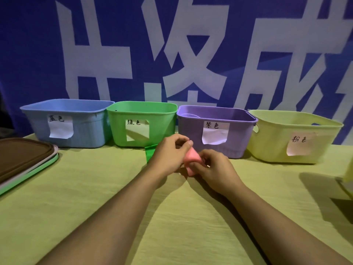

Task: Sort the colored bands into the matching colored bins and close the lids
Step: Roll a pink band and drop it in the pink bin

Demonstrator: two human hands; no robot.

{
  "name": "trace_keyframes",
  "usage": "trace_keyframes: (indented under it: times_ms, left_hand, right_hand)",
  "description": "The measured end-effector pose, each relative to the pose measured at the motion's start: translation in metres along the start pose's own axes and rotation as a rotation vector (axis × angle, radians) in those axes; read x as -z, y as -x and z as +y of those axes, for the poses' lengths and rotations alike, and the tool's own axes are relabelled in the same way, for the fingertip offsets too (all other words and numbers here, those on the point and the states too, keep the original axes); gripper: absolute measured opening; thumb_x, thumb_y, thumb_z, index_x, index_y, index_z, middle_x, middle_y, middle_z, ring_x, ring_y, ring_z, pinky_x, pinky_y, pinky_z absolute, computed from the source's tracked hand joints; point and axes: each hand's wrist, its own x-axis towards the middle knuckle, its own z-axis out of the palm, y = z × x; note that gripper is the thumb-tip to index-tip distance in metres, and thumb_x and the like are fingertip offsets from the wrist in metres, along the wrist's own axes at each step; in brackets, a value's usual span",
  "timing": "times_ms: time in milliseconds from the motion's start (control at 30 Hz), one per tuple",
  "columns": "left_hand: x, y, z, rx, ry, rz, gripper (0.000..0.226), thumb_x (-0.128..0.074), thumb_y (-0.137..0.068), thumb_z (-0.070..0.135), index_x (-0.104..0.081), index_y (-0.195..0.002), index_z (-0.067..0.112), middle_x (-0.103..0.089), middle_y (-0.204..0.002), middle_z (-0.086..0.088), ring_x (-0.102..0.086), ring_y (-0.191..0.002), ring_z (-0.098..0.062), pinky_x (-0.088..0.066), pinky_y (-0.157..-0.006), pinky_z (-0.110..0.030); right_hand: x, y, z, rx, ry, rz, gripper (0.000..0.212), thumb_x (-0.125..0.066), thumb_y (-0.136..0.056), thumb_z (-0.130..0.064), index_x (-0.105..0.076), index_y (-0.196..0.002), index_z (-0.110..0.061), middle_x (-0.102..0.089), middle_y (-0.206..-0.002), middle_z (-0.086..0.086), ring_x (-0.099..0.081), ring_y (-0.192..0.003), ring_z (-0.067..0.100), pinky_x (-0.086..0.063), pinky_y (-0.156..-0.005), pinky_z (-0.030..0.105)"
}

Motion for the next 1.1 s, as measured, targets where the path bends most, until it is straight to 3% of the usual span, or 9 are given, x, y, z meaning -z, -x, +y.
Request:
trace_keyframes:
  times_ms: [133,300,467,533,600,733,833,967,1100]
  left_hand:
    - [-0.005,0.003,0.001,0.065,0.168,-0.060,0.022,-0.067,-0.098,0.039,-0.075,-0.108,0.021,-0.077,-0.102,0.003,-0.072,-0.099,-0.016,-0.057,-0.092,-0.034]
    - [-0.002,0.006,0.014,0.162,0.471,-0.117,0.025,-0.071,-0.096,0.025,-0.074,-0.111,0.005,-0.077,-0.101,-0.012,-0.072,-0.086,-0.017,-0.061,-0.076,-0.026]
    - [0.003,0.011,0.027,0.302,0.578,-0.219,0.025,-0.070,-0.095,0.036,-0.071,-0.081,0.016,-0.059,-0.057,0.008,-0.050,-0.045,-0.003,-0.040,-0.045,-0.016]
    - [0.003,0.011,0.032,0.261,0.645,-0.215,0.014,-0.071,-0.095,0.027,-0.074,-0.089,0.015,-0.065,-0.069,0.002,-0.055,-0.052,-0.006,-0.044,-0.046,-0.017]
    - [0.005,0.010,0.035,0.201,0.720,-0.148,0.007,-0.071,-0.094,0.016,-0.074,-0.097,0.011,-0.072,-0.087,-0.006,-0.065,-0.070,-0.012,-0.056,-0.059,-0.020]
    - [0.011,0.005,0.038,0.135,0.751,0.033,0.017,-0.078,-0.085,0.025,-0.076,-0.100,0.016,-0.077,-0.104,-0.010,-0.070,-0.095,-0.025,-0.059,-0.087,-0.044]
    - [0.020,0.002,0.038,0.116,0.764,0.149,0.016,-0.080,-0.085,0.031,-0.076,-0.096,0.021,-0.078,-0.098,-0.006,-0.071,-0.089,-0.020,-0.060,-0.075,-0.039]
    - [0.030,-0.001,0.040,0.083,0.798,0.241,0.010,-0.078,-0.089,0.030,-0.076,-0.094,0.022,-0.076,-0.092,0.001,-0.066,-0.082,-0.013,-0.054,-0.064,-0.027]
    - [0.034,-0.003,0.041,0.068,0.818,0.294,0.011,-0.075,-0.092,0.029,-0.075,-0.099,0.020,-0.075,-0.093,0.001,-0.067,-0.081,-0.011,-0.055,-0.064,-0.025]
  right_hand:
    - [0.004,0.002,0.004,-0.016,-0.192,0.088,0.019,-0.066,-0.095,-0.039,-0.072,-0.104,-0.024,-0.076,-0.090,-0.009,-0.069,-0.083,0.007,-0.057,-0.077,0.040]
    - [0.007,0.003,-0.001,0.022,-0.262,0.105,0.031,-0.060,-0.095,-0.050,-0.068,-0.103,-0.021,-0.074,-0.092,-0.005,-0.069,-0.084,0.014,-0.057,-0.077,0.047]
    - [0.011,0.005,-0.008,0.092,-0.332,0.037,0.018,-0.059,-0.103,-0.034,-0.067,-0.112,-0.021,-0.074,-0.099,-0.005,-0.069,-0.092,0.017,-0.055,-0.083,0.051]
    - [0.013,0.007,-0.012,0.104,-0.378,0.017,0.020,-0.058,-0.104,-0.032,-0.070,-0.110,-0.018,-0.075,-0.097,0.000,-0.069,-0.089,0.015,-0.057,-0.081,0.046]
    - [0.015,0.009,-0.016,0.076,-0.476,-0.006,0.022,-0.058,-0.103,-0.029,-0.073,-0.106,-0.013,-0.075,-0.097,0.009,-0.066,-0.083,0.008,-0.056,-0.075,0.033]
    - [0.020,0.013,-0.025,0.001,-0.616,-0.072,0.028,-0.067,-0.093,-0.034,-0.076,-0.101,-0.008,-0.076,-0.099,0.009,-0.071,-0.090,0.009,-0.060,-0.075,0.025]
    - [0.020,0.015,-0.029,-0.026,-0.652,-0.164,0.022,-0.073,-0.091,-0.023,-0.073,-0.097,-0.001,-0.076,-0.095,0.012,-0.071,-0.079,0.010,-0.058,-0.065,0.024]
    - [0.017,0.017,-0.032,-0.063,-0.673,-0.298,0.023,-0.074,-0.090,-0.011,-0.065,-0.108,0.001,-0.073,-0.098,0.017,-0.068,-0.081,0.025,-0.058,-0.069,0.036]
    - [0.017,0.018,-0.031,-0.074,-0.598,-0.365,0.028,-0.076,-0.089,-0.022,-0.071,-0.114,-0.011,-0.076,-0.098,0.006,-0.073,-0.082,0.023,-0.058,-0.074,0.042]
